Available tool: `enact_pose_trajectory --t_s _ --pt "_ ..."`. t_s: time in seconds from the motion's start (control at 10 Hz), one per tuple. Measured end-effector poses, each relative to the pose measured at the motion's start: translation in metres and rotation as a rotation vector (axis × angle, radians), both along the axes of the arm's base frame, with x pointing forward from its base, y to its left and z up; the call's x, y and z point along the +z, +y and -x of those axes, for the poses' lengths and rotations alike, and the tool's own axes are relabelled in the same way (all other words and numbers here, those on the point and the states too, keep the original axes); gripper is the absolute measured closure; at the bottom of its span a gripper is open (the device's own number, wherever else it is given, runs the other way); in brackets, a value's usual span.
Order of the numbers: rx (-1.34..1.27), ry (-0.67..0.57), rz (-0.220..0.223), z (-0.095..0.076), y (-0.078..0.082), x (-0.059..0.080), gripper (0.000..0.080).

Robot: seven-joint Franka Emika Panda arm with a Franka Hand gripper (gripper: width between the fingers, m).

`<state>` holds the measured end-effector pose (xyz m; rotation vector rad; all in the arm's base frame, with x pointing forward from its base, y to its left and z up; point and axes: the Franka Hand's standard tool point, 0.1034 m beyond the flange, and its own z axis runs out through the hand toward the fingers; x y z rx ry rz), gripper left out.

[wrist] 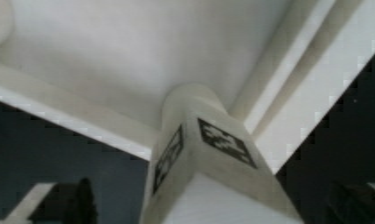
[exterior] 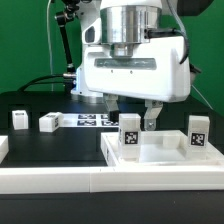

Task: Assemble square table

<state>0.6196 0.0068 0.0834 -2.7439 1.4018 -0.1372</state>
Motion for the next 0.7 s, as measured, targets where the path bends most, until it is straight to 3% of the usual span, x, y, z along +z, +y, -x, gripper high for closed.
enact_pose_trajectory --t_s 0.7 --pt "0.500 -0.001 0.059 -0.0002 0.0026 0.0000 0.0150"
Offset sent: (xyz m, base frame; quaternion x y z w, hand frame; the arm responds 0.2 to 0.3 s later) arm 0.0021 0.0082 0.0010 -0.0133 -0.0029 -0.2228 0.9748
